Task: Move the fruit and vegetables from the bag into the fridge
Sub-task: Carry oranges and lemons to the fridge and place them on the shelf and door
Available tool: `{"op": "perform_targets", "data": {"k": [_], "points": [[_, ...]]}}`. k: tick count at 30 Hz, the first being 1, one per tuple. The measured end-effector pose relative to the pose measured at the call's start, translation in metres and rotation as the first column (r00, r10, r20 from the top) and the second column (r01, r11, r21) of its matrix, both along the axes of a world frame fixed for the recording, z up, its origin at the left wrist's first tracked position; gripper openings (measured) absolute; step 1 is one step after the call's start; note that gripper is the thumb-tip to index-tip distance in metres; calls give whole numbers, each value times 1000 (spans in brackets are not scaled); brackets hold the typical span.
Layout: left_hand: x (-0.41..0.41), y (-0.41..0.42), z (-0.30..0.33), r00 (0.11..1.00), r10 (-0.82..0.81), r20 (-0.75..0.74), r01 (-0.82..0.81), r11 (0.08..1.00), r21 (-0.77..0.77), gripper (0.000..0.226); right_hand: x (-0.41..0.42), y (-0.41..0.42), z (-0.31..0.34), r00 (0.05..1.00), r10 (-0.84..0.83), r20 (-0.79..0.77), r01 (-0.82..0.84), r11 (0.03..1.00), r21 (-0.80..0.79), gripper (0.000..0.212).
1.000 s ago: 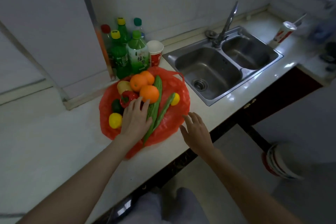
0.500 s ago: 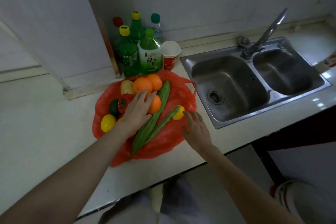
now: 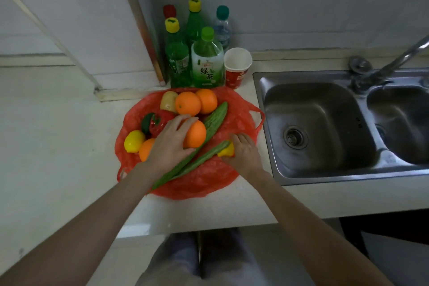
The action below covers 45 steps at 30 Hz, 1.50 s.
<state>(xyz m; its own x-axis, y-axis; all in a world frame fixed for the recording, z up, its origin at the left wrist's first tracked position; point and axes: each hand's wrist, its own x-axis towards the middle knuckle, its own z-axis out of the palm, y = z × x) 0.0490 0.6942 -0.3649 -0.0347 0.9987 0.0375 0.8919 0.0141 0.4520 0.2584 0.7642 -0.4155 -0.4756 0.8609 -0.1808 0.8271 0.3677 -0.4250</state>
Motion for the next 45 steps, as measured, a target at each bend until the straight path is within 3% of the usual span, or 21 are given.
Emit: {"op": "perform_targets", "data": {"k": [6, 11, 17, 26, 31, 36, 45], "points": [[5, -15, -1, 994, 110, 3, -110, 993, 31, 83, 4, 18, -4, 993, 120, -9, -120, 993, -5, 62], [3, -20, 10, 979, 205, 2, -205, 973, 105, 82, 12, 37, 10, 971, 238, -8, -233, 955, 181, 55], [-11, -31, 34, 956, 292, 23, -291, 937, 193, 82, 9, 63, 53, 975, 220, -34, -204, 945, 254, 53], [-63, -128, 64, 866, 494, 73, -497, 836, 235, 84, -75, -14, 111, 901, 399, -169, -327, 882, 338, 62], [-125, -237, 86, 749, 652, 120, -660, 715, 230, 84, -164, -109, 140, 816, 517, -260, -433, 844, 317, 63], [-182, -367, 109, 606, 784, 134, -783, 560, 270, 84, -259, -212, 164, 688, 664, -294, -575, 746, 337, 61], [-255, -586, 155, 293, 949, 113, -908, 240, 345, 83, -408, -396, 210, 371, 877, -305, -787, 472, 397, 68]]}}
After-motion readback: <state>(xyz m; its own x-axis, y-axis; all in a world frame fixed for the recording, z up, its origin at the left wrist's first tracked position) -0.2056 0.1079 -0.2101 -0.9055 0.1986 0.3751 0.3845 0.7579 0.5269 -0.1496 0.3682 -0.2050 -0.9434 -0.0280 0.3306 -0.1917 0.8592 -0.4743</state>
